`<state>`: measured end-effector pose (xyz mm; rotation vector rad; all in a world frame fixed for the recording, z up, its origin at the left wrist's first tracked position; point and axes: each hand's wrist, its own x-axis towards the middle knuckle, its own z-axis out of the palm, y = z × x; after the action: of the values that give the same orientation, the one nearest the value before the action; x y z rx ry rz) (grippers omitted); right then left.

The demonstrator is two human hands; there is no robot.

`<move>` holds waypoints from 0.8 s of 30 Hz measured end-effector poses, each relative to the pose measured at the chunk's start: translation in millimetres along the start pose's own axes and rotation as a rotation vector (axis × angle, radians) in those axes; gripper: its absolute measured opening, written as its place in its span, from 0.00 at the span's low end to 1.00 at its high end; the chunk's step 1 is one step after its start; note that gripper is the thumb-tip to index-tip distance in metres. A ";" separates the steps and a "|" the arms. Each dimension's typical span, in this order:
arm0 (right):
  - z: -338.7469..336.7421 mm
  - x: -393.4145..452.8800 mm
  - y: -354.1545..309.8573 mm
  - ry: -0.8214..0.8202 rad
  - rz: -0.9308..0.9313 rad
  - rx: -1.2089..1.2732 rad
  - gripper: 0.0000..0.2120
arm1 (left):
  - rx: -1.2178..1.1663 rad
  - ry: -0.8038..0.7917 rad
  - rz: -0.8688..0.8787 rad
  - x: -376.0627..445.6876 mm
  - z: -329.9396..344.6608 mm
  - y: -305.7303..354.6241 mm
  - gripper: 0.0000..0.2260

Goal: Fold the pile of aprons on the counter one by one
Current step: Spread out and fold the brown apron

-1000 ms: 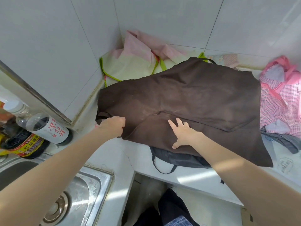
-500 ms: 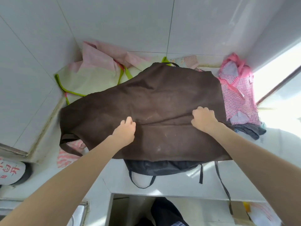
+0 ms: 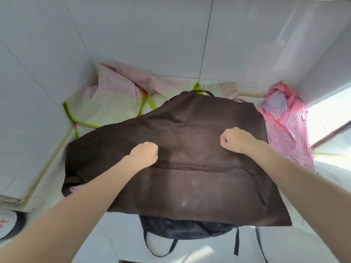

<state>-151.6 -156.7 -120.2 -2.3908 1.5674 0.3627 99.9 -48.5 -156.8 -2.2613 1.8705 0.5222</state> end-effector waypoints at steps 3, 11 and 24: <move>-21.9 42.1 -13.6 0.084 -0.099 0.024 0.11 | -0.084 0.033 0.031 17.6 -15.0 -0.6 0.12; -28.2 143.2 -14.2 0.040 -0.125 0.025 0.32 | -0.210 0.270 0.035 72.3 -41.6 14.9 0.18; -76.0 142.2 -19.5 0.086 -0.375 0.135 0.07 | -0.120 0.308 0.280 107.1 -93.1 62.9 0.36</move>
<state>-73.6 -297.2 -96.7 -2.5471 1.0978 0.0761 70.7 -191.3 -103.5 -2.2727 2.3885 0.3445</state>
